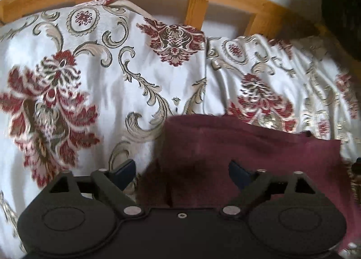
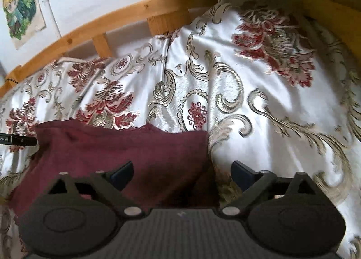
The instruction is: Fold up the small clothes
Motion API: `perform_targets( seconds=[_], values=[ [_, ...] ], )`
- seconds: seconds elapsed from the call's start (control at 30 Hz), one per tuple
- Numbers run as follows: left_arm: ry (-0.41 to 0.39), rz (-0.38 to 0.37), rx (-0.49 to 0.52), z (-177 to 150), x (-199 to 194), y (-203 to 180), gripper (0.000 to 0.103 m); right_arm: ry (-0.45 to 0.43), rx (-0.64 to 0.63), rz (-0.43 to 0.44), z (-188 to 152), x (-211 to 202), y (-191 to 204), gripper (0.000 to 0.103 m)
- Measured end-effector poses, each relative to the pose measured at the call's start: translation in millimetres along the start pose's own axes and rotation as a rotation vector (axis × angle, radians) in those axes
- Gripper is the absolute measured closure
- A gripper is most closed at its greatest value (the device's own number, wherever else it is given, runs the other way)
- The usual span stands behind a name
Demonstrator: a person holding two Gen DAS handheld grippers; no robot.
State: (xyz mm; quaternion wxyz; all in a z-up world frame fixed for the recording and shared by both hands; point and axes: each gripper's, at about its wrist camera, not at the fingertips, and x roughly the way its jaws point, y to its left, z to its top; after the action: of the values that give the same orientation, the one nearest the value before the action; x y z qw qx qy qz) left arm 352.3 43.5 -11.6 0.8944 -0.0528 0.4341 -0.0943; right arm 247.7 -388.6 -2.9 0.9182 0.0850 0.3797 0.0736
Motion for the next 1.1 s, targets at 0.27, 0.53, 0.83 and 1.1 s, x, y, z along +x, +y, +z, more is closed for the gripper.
perform_targets(
  seconds=[0.27,0.53,0.83,1.1],
  values=[
    [-0.083,-0.073,-0.005,-66.0,-44.5,-5.2,0.001,-0.157,0.022,0.051,-79.1,-79.5,13.3,0.000],
    [-0.113,-0.124,0.016,-113.3,-69.9,-18.8,0.005,-0.219,0.138,0.107,-115.9,-87.5,14.4,0.018],
    [-0.045,-0.151,-0.235,-123.1,-51.6,3.7,0.074,-0.171,0.218,0.114,-123.6,-61.3,7.0,0.070],
    [-0.071,-0.126,-0.311,-148.0,-56.3,15.7,0.096,-0.124,0.210,0.113,-143.0,-61.3,12.7,0.092]
  ],
)
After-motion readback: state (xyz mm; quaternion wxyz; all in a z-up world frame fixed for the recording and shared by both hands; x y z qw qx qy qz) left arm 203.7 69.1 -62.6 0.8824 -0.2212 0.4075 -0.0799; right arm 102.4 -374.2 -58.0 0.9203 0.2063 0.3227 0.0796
